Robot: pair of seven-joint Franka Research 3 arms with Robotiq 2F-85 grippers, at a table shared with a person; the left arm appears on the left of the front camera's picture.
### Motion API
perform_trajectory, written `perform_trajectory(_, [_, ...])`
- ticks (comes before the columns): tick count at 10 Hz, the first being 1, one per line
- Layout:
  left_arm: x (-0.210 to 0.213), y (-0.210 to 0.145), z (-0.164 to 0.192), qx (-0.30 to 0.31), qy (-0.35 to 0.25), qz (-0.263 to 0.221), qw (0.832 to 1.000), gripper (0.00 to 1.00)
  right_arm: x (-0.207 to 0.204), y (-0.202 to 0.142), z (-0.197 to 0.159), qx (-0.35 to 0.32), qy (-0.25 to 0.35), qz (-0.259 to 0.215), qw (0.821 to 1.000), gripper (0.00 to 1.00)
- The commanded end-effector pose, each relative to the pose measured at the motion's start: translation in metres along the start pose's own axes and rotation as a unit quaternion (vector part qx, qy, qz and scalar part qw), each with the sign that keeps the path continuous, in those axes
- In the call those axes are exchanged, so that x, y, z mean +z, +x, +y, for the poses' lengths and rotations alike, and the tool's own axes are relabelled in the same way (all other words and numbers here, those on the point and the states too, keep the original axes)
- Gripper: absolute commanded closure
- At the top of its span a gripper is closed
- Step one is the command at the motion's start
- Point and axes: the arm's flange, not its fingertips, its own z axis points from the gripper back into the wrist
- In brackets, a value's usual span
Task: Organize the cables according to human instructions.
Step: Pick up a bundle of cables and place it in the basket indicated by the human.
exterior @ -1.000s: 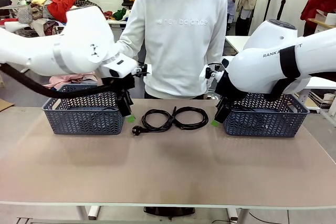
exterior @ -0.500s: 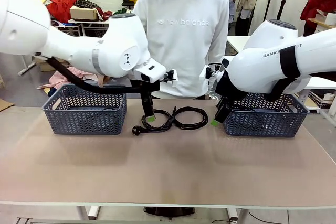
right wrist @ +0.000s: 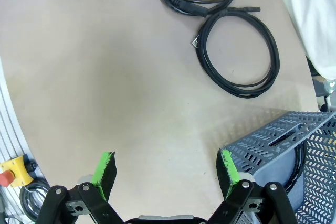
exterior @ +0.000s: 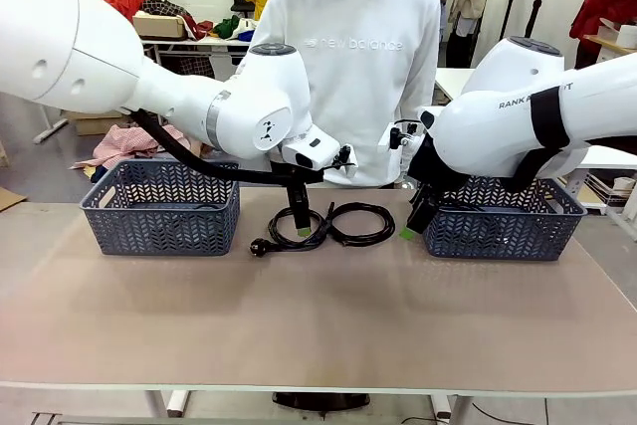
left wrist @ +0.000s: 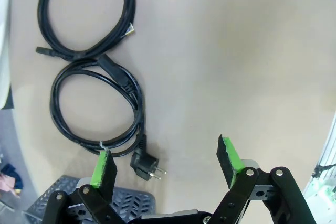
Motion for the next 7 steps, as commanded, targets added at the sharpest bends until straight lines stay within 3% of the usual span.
perform_trajectory(1, [0.0031,-0.0009,-0.0002,-0.001,0.003,-0.002,1.000,0.00,0.0010,0.0001,-0.0006,-0.001,-0.004,-0.001,1.000,0.00])
perform_trajectory(7, [0.0031,-0.0009,-0.0002,-0.001,0.003,-0.002,1.000,0.00,0.0010,0.0001,-0.0006,-0.001,-0.004,-0.001,1.000,0.00])
